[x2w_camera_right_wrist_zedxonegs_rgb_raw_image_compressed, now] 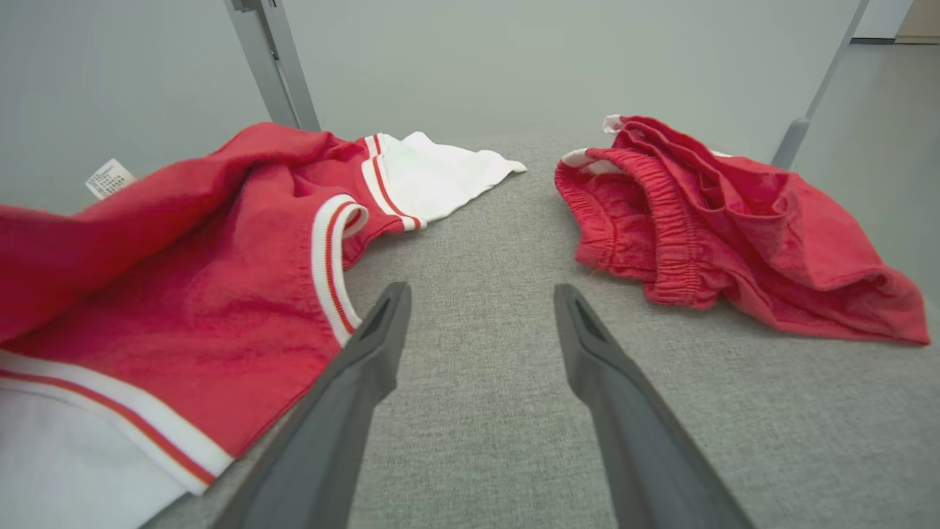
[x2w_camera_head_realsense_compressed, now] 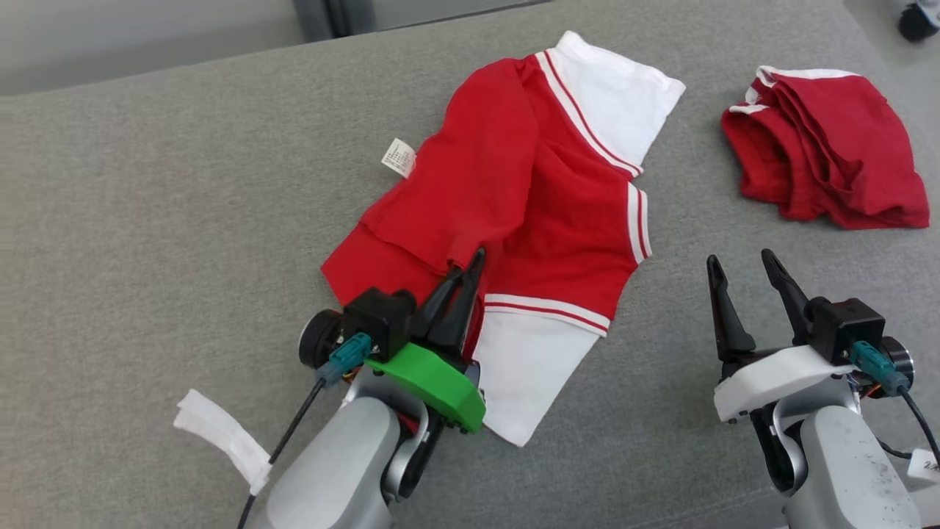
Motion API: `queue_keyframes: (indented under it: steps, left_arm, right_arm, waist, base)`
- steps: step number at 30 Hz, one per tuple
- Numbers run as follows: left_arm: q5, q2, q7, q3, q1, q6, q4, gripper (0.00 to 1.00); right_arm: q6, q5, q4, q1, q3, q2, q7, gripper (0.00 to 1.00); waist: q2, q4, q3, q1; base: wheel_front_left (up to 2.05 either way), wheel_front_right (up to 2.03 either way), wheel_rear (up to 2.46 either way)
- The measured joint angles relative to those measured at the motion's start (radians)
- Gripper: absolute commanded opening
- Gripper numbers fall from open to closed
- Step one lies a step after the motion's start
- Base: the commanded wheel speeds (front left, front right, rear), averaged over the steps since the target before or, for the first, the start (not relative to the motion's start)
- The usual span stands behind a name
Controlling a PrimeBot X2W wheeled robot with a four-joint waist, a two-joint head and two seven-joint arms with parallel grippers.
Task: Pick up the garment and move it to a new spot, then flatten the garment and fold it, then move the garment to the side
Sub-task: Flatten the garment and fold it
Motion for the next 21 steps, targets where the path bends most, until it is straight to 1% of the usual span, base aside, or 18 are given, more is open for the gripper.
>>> queue_keyframes:
  steps: [3,6,10,13,16,21]
  left_arm:
    - [0.031,0.0,0.0,0.079,0.024,0.0,-0.044,0.0]
    - [0.052,0.001,0.0,0.154,0.043,0.0,-0.048,0.0]
    - [0.094,0.001,0.0,0.249,0.045,-0.006,-0.013,0.0]
    - [0.111,0.012,0.0,0.306,0.031,-0.019,0.041,0.0]
    - [0.134,0.046,0.0,0.364,0.003,-0.025,0.091,0.0]
    - [0.171,0.094,0.0,0.447,-0.026,-0.028,0.181,0.0]
  right_arm:
    - [0.0,0.001,0.005,0.004,0.002,0.0,0.0,1.0]
    - [0.0,0.004,0.013,0.01,0.007,0.0,0.0,1.0]
    - [0.0,0.011,0.018,0.012,0.024,0.0,0.0,1.0]
    - [0.0,0.012,0.021,0.012,0.034,0.0,0.0,1.0]
    - [0.0,0.012,0.022,0.006,0.048,0.001,0.0,1.0]
    - [0.0,0.012,0.028,0.002,0.071,0.0,0.0,1.0]
  waist:
    - [0.0,0.039,-0.014,0.0]
    - [0.0,0.08,-0.029,0.0]
    - [0.0,0.13,-0.047,0.0]
    - [0.0,0.157,-0.055,0.0]
    - [0.0,0.167,-0.052,0.0]
    - [0.0,0.155,-0.037,0.0]
  base:
    - [0.0,0.0,0.0]
    - [0.0,0.0,0.0]
    - [0.0,0.0,0.0]
    - [0.0,0.0,0.0]
    - [0.0,0.0,0.0]
    - [0.0,0.0,0.0]
